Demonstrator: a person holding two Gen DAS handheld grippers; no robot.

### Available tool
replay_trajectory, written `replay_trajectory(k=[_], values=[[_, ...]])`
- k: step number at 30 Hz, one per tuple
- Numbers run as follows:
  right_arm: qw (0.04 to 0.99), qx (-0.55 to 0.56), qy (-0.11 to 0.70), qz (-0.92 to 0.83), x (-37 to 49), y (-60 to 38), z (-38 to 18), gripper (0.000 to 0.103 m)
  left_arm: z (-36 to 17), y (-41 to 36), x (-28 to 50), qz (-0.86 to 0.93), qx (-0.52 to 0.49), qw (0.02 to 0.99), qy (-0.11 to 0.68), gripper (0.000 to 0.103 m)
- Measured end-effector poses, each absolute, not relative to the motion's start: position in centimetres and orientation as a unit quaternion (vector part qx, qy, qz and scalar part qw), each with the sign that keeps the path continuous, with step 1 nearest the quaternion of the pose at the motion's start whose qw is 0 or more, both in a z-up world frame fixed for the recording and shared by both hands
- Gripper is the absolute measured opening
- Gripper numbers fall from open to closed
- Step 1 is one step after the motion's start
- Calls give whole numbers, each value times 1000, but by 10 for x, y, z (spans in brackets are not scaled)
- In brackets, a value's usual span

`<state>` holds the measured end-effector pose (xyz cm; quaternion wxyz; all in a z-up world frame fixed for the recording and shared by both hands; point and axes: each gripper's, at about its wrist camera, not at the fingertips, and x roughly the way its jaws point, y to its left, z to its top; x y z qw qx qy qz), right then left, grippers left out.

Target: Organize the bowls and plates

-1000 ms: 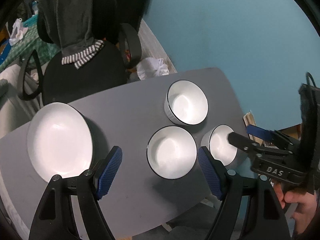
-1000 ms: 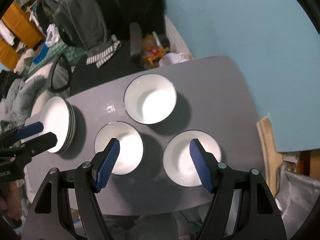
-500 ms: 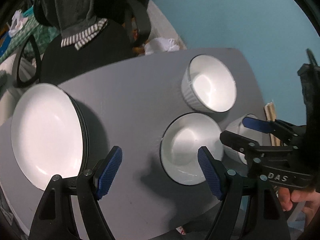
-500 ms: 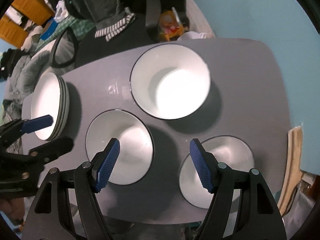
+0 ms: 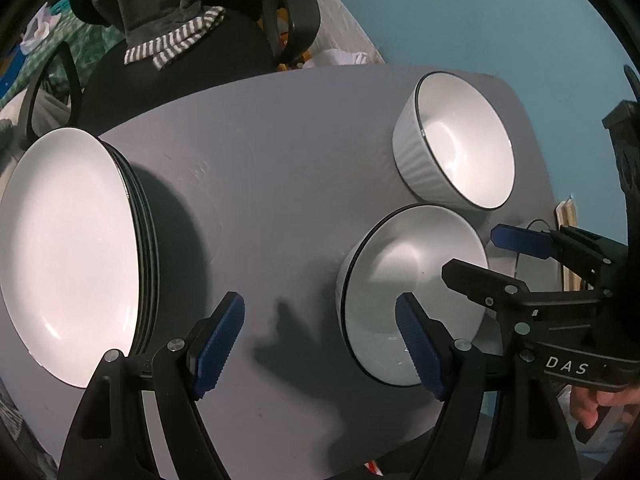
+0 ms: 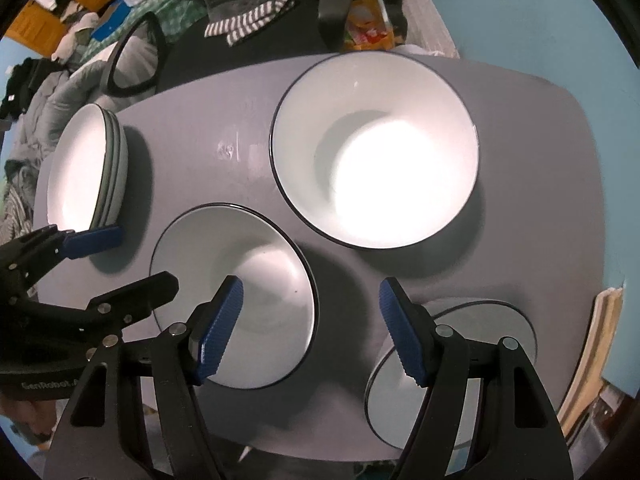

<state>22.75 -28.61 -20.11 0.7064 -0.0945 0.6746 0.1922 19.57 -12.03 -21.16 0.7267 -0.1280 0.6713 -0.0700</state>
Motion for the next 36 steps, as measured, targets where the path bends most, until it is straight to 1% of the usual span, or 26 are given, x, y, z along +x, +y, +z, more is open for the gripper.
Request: replay_trajectory(k=[6,10,12,13,14,15,17,20,22,27,28,29,31,33,35,36], values=[[692,-89,688,200,229,-289,-212,63,-226,-118,199,-67,-144,715,681,79],[683,-88,695,207,230,-288,-218,51,-235,-118,199,-62,-157,706,688,79],[679,-91,698,210,230,-287,-221,47,-238,-118,200,-60,-166,703,689,77],[677,-92,699,212,231,-286,-222,42,-239,-118,201,-60,-169,702,689,74],[677,-95,698,215,231,-285,-222,41,-240,-118,202,-59,-172,701,689,70],[676,-98,697,217,231,-284,-222,40,-242,-118,202,-59,-174,700,690,68],[677,-105,697,214,231,-283,-223,40,-246,-117,203,-55,-179,697,692,60],[678,-106,694,216,232,-285,-221,39,-252,-117,204,-56,-187,688,699,54],[678,-110,694,216,232,-286,-220,33,-254,-118,203,-56,-188,684,703,53],[687,-131,682,212,232,-286,-208,33,-253,-117,201,-56,-186,688,699,53],[688,-135,679,217,232,-283,-206,33,-253,-117,201,-57,-187,688,699,51],[688,-135,677,223,231,-280,-205,33,-254,-117,200,-58,-187,687,700,45],[683,-139,679,231,228,-278,-207,29,-256,-118,200,-59,-187,683,704,38],[676,-147,685,229,228,-276,-213,28,-258,-118,199,-60,-190,680,706,34],[673,-149,689,223,230,-274,-218,24,-261,-117,198,-62,-195,678,706,26],[673,-149,690,221,230,-265,-222,20,-261,-116,197,-64,-198,676,707,24]])
